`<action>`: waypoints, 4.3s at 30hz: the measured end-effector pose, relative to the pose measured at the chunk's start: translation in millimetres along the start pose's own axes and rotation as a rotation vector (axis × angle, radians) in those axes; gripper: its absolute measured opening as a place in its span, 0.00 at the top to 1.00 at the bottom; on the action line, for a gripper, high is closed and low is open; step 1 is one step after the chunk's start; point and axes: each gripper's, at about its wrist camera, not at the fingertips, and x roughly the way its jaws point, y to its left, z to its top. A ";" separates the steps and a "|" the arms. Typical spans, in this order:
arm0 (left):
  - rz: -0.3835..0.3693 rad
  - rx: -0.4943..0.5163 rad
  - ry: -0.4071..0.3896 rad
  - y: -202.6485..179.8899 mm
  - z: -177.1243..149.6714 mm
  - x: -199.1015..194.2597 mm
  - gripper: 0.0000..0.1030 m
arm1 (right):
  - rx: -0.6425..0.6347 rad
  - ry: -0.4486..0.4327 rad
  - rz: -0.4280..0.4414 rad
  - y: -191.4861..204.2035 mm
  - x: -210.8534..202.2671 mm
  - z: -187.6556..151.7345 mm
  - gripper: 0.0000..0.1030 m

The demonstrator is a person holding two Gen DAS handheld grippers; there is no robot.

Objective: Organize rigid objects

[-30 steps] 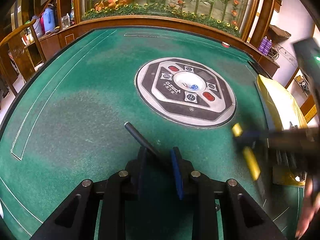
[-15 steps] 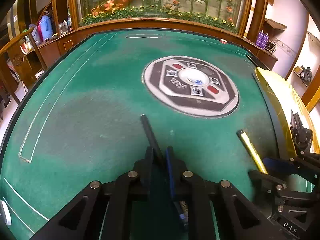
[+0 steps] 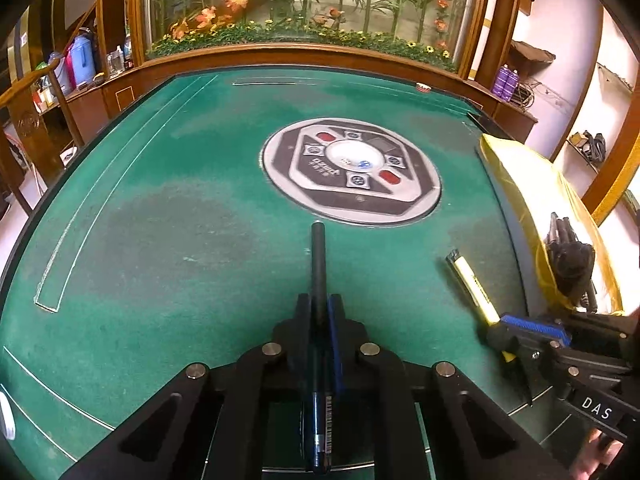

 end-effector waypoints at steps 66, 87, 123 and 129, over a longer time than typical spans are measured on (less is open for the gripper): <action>-0.176 0.363 -0.045 -258.4 52.9 -7.5 0.93 | 0.330 -0.271 -0.099 -175.4 -126.1 -1.4 0.92; -0.199 0.355 0.043 -282.1 55.7 45.9 0.93 | 0.364 -0.164 -0.155 -203.1 -84.6 21.5 0.92; 0.070 0.086 -0.115 -170.5 85.0 28.5 0.37 | 0.246 -0.371 -0.759 -218.1 -116.8 23.8 0.72; 0.016 0.066 -0.015 -173.0 69.0 57.7 0.38 | 0.206 -0.338 -0.761 -215.1 -92.9 32.9 0.72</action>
